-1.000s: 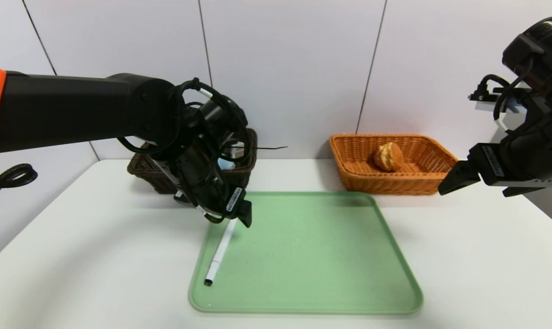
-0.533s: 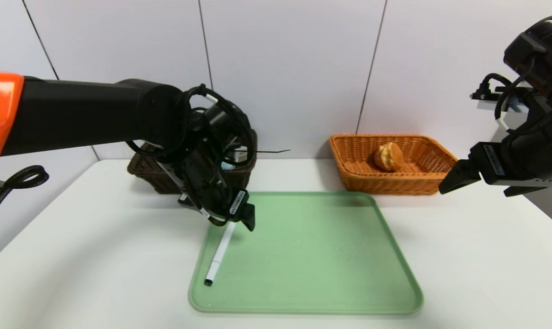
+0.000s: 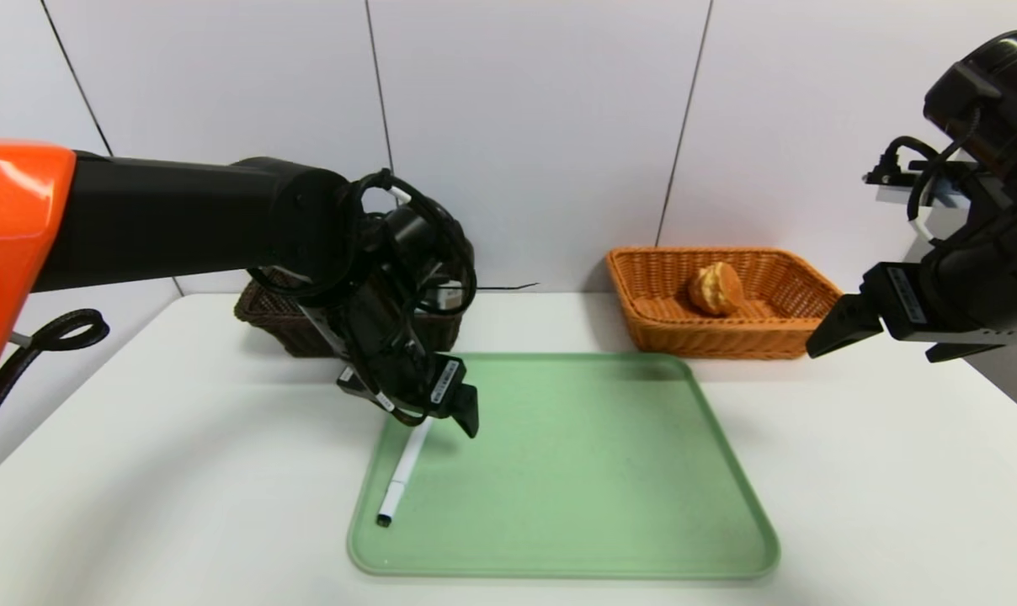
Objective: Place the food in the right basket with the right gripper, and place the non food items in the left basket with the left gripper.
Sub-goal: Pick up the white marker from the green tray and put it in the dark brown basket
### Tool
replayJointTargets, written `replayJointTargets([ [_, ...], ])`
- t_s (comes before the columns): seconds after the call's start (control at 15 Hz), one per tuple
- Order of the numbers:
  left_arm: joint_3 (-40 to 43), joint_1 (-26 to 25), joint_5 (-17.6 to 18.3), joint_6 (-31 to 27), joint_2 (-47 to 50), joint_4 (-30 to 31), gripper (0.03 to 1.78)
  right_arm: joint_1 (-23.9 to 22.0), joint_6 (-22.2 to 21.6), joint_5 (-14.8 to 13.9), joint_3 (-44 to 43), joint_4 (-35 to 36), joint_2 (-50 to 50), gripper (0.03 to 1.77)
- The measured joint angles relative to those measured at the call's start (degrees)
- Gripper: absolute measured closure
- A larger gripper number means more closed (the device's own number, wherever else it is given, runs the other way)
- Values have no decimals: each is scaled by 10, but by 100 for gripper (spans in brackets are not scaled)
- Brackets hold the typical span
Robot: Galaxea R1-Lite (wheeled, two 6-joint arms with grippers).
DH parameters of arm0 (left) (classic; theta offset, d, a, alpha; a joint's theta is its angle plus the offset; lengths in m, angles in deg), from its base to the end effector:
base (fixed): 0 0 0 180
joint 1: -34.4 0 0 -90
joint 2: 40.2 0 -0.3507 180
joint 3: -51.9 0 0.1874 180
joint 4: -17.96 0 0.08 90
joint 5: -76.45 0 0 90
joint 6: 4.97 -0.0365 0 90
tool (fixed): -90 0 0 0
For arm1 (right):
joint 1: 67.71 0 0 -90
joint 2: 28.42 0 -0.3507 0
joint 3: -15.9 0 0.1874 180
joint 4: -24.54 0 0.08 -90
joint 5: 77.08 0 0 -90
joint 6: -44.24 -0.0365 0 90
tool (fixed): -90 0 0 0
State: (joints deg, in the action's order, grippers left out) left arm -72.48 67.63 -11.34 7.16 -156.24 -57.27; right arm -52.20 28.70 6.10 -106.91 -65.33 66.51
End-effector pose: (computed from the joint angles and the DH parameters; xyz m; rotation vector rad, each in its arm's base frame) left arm 0.3213 -0.2122 0.2352 0.1339 1.1877 -0.4204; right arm 0.2424 0.0628 0.3344 0.0352 1.0689 -0.0083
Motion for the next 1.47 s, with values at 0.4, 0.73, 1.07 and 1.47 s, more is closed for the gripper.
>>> replayJointTargets([
  [0.4,3,-1,5,2,-15,4,11,-5,1,-1,1,0,4,10],
  [0.73,2,-8,21,2,-30,4,11,-9,1,-2,0,0,8,10],
  [1.07,3,-11,20,4,-39,4,11,-10,1,-1,0,0,13,10],
  [1.47,4,-13,19,5,-45,3,11,-10,1,-2,0,0,15,10],
])
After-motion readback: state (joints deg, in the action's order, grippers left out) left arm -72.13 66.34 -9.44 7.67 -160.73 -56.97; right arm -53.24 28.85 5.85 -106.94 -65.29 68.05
